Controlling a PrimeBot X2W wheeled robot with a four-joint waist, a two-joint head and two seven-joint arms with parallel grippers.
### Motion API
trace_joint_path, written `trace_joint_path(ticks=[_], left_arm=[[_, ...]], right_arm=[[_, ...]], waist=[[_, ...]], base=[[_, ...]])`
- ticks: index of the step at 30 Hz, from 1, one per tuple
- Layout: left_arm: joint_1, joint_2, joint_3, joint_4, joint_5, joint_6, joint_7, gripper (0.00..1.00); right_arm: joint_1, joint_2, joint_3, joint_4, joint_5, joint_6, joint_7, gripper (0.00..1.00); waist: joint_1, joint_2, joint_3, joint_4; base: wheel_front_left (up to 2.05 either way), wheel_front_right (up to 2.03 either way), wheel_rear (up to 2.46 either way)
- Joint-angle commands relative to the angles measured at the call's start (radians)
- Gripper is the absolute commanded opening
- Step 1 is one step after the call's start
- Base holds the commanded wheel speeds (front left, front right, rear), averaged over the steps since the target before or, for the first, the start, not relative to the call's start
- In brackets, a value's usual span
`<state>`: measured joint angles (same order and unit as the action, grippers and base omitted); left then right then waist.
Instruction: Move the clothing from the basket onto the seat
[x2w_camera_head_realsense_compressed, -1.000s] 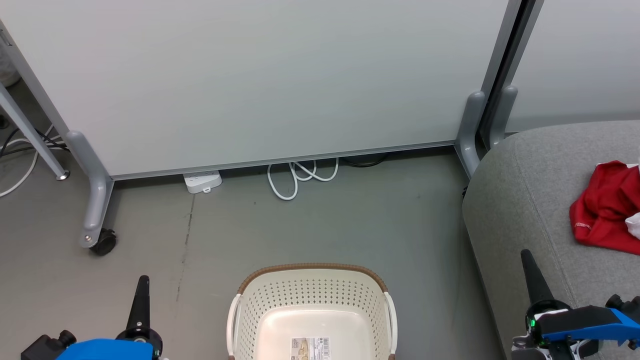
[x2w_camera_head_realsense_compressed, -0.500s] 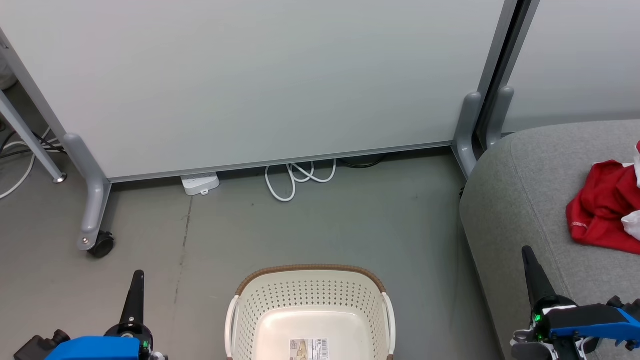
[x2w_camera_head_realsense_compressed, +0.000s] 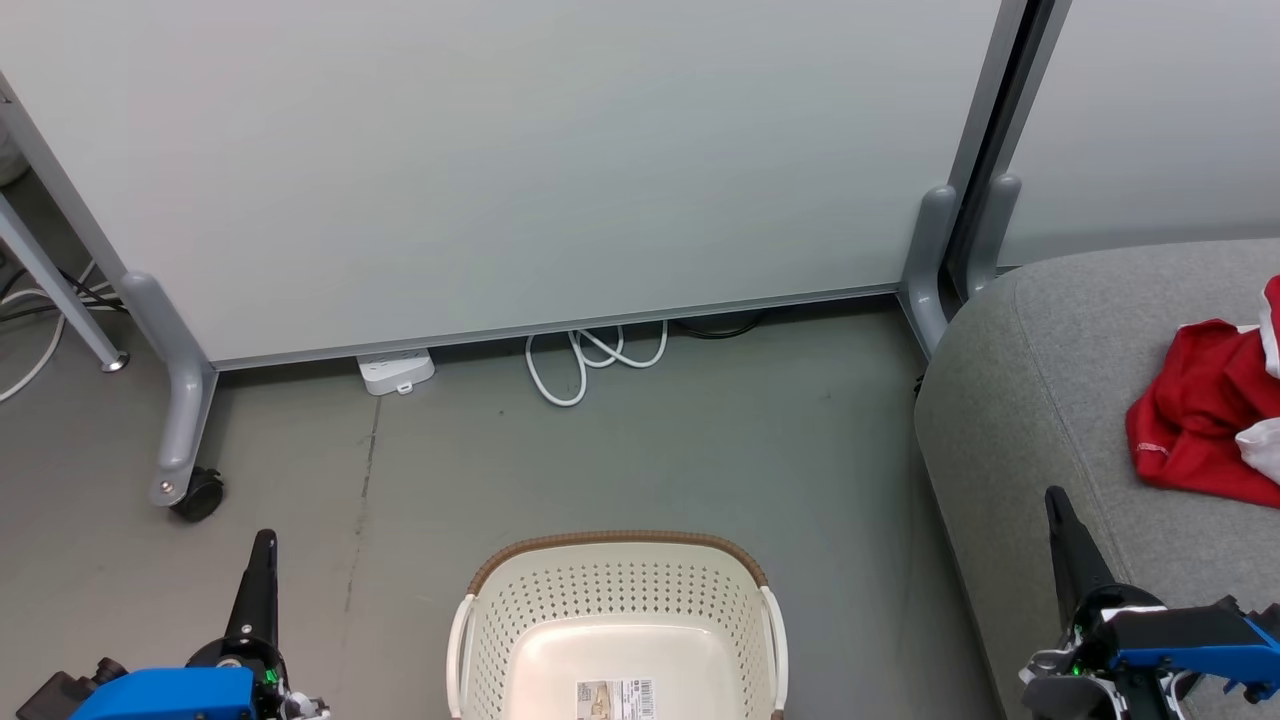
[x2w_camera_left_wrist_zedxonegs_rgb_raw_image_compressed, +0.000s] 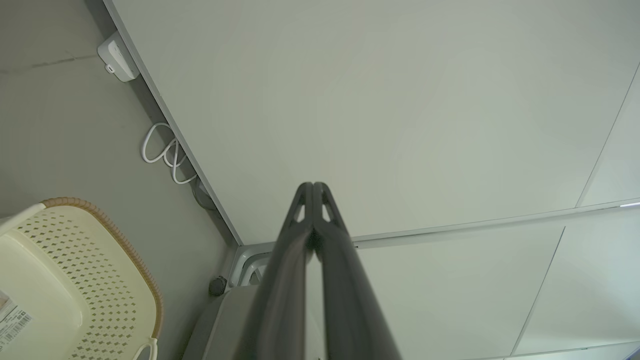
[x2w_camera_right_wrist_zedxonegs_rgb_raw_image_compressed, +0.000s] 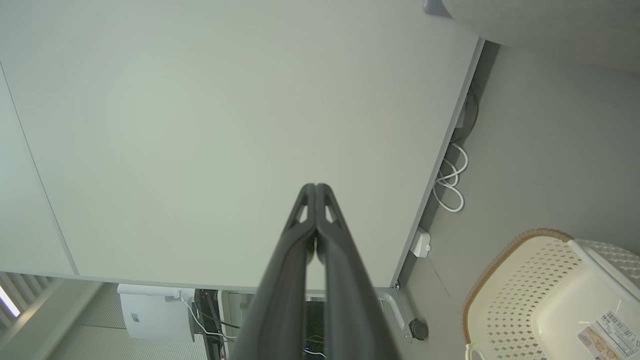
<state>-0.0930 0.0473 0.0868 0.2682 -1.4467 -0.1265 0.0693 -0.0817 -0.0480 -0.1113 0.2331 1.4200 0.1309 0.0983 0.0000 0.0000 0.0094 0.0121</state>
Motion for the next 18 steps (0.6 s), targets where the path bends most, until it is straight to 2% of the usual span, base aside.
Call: trace_joint_path(ticks=[1,18], left_arm=[[-0.015,0.007,0.006,-0.009,-0.022,-0.006,0.007,0.00],[-0.020,0.007,0.026,-0.023,-0.138,-0.007,0.038,0.00]], right_arm=[[-0.020,-0.003,-0.002,0.000,0.026,0.000,0.005,0.00],[-0.030,-0.004,-0.003,0.010,0.159,0.000,0.014,0.00]], waist=[[0.0000,0.0000,0.000,-0.001],[0.0000,0.0000,-0.005,-0.009]], base=[[0.00,0.00,0.00],[0.00,0.00,0.00]])
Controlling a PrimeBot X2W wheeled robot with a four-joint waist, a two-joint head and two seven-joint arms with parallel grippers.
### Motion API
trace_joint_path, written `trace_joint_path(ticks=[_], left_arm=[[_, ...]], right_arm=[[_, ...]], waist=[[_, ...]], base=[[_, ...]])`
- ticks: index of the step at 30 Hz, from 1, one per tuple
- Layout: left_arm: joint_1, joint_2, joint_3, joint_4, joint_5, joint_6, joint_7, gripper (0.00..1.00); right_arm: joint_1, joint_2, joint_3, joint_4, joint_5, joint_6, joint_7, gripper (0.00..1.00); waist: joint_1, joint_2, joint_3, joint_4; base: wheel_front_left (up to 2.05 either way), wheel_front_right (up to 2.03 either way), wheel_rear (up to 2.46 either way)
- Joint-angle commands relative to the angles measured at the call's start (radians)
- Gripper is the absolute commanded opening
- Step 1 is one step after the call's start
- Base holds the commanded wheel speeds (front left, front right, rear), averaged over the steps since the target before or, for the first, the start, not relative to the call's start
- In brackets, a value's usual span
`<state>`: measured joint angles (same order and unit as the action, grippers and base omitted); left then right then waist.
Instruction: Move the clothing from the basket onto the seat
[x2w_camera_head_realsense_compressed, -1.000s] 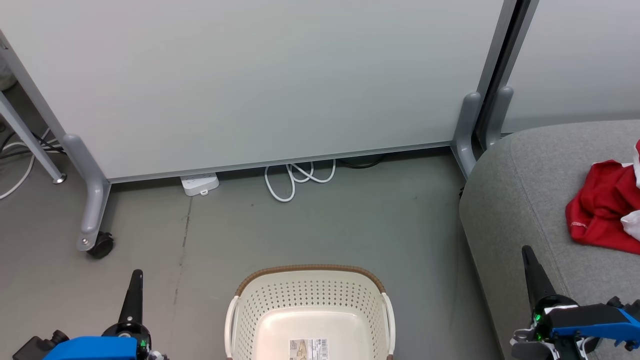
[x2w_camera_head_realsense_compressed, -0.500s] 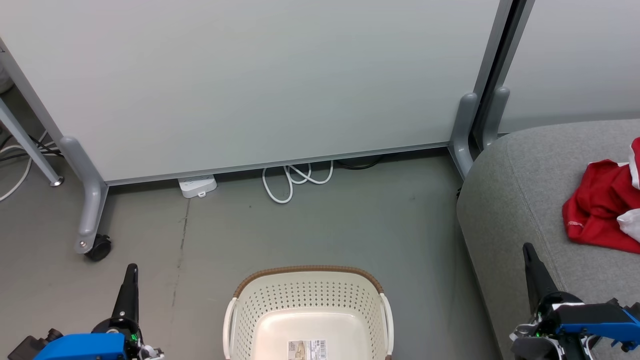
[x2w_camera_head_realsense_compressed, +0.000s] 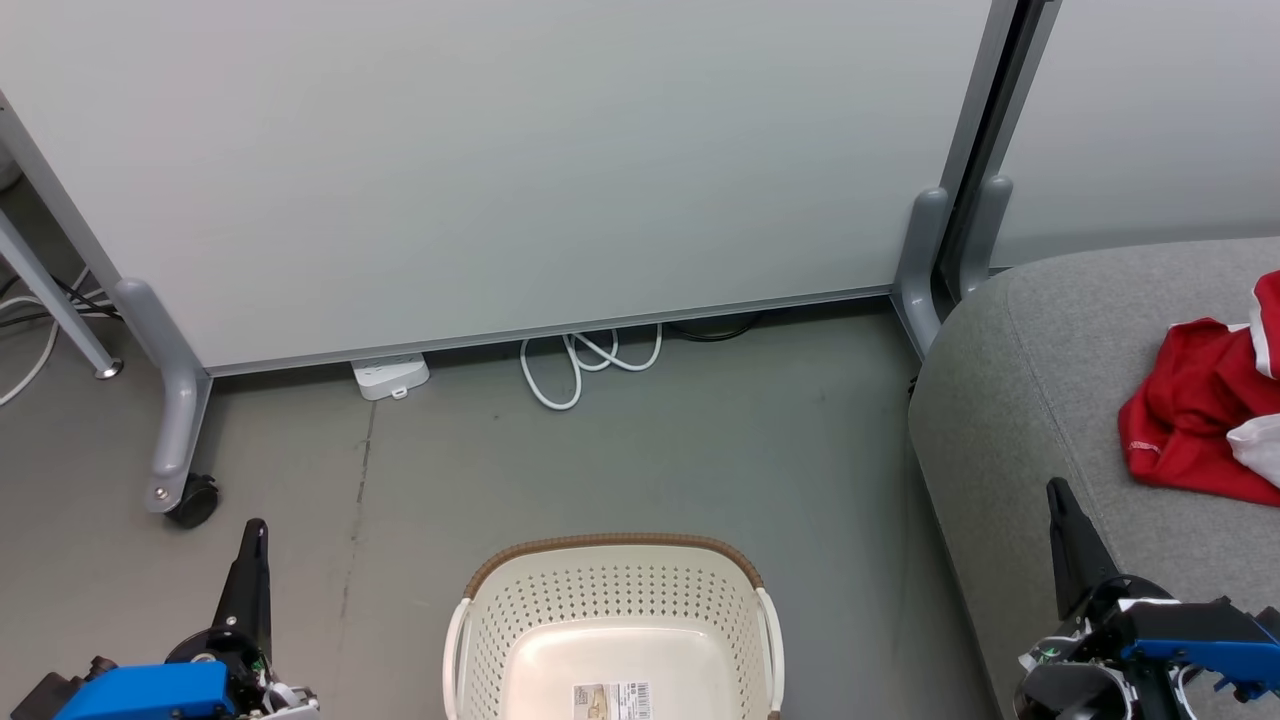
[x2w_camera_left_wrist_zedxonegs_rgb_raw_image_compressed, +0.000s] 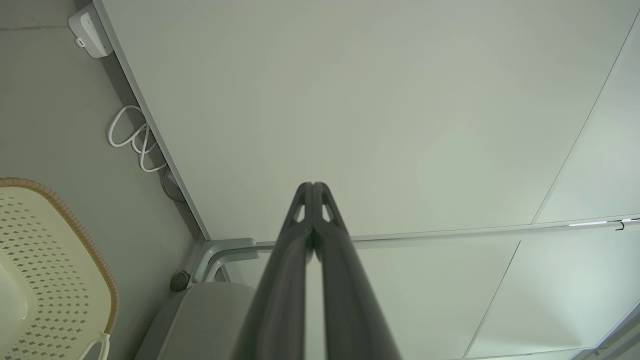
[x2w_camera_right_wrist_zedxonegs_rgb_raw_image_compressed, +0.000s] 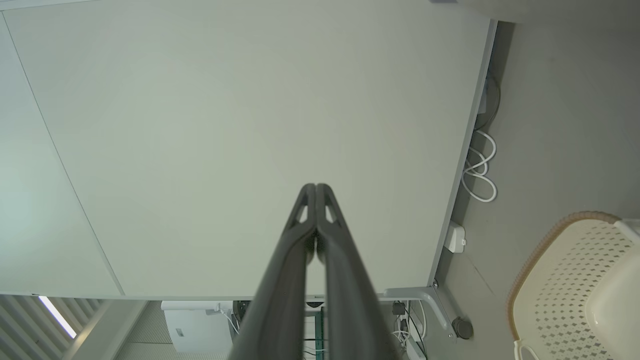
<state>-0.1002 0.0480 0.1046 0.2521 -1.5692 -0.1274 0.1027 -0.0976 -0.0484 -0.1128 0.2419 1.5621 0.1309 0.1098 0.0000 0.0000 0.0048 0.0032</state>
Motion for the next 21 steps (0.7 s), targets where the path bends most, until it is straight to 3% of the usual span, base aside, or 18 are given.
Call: trace_joint_path(ticks=[1,21], left_arm=[[-0.013,0.006,0.009,-0.007,-0.021,-0.006,0.007,0.00],[-0.014,0.006,0.012,-0.009,-0.045,-0.006,0.015,0.00]], right_arm=[[-0.015,-0.003,-0.002,0.002,0.024,0.000,0.004,0.00],[-0.016,-0.003,-0.002,0.004,0.052,0.000,0.007,0.00]], waist=[[0.0000,0.0000,0.000,-0.001],[0.0000,0.0000,-0.002,-0.003]], base=[[0.00,0.00,0.00],[0.00,0.00,0.00]])
